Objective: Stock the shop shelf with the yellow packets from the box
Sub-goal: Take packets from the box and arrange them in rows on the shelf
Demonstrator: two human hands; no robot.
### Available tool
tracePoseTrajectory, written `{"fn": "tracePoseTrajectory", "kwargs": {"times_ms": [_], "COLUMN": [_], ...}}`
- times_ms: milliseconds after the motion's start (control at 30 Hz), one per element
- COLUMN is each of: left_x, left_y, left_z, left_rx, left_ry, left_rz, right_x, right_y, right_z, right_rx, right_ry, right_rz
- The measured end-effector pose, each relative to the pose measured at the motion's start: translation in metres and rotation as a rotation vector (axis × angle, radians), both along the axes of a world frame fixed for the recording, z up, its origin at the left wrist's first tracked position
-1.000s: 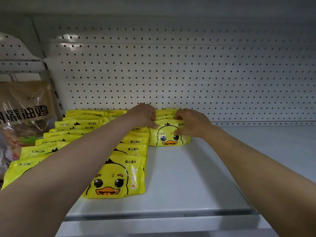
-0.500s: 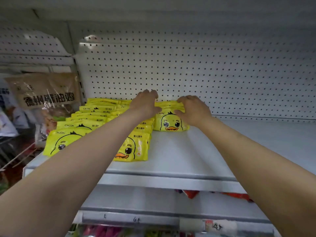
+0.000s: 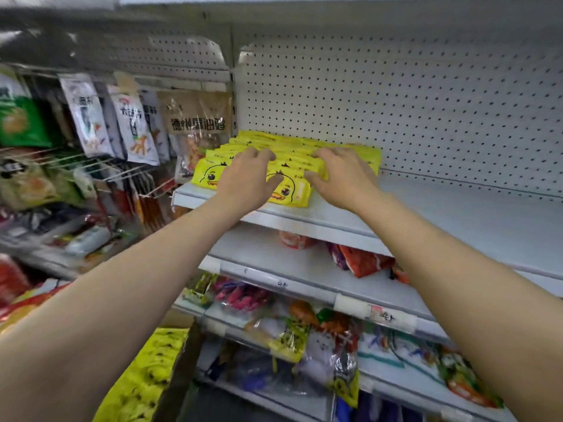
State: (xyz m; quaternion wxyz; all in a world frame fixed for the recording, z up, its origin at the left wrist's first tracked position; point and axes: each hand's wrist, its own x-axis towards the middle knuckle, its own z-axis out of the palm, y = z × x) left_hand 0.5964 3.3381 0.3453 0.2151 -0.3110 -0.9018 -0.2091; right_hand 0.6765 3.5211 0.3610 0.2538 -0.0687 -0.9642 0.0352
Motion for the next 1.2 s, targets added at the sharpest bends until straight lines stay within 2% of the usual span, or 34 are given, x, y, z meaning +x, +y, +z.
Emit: {"fn": "tracePoseTrajectory", "kwargs": {"times_ms": [367, 667, 900, 1033, 1200], "left_x": [0.029, -0.024, -0.112, -0.149, -0.157], "left_y": [-0.153, -0.264, -0.359, -0.399, -0.426], "left_z": [-0.018, -0.051, -0.133, -0.195, -0.285], "left_rx": [-0.122, -0.169, -0.228, -0.257, -0.288], "left_ry": [0.000, -0.055, -0.229, -0.367, -0.632], "left_rz": [0.203, 0.311, 0.295, 0.283, 0.191], "right_x": [-0.011, -0.086, -0.174, -0.207, -0.210], "right_y": [-0.137, -0.251, -0.348, -0.388, -0.409], "right_z": [-0.029, -0.060, -0.134, -0.199, -0.297], "right_rx": [-0.002, -0.022, -0.061, -0.140, -0.246], "right_ry": [-0.092, -0.196, -0.367, -0.532, -0.750], "right_rz": [0.231, 0.358, 0.363, 0.352, 0.256]}}
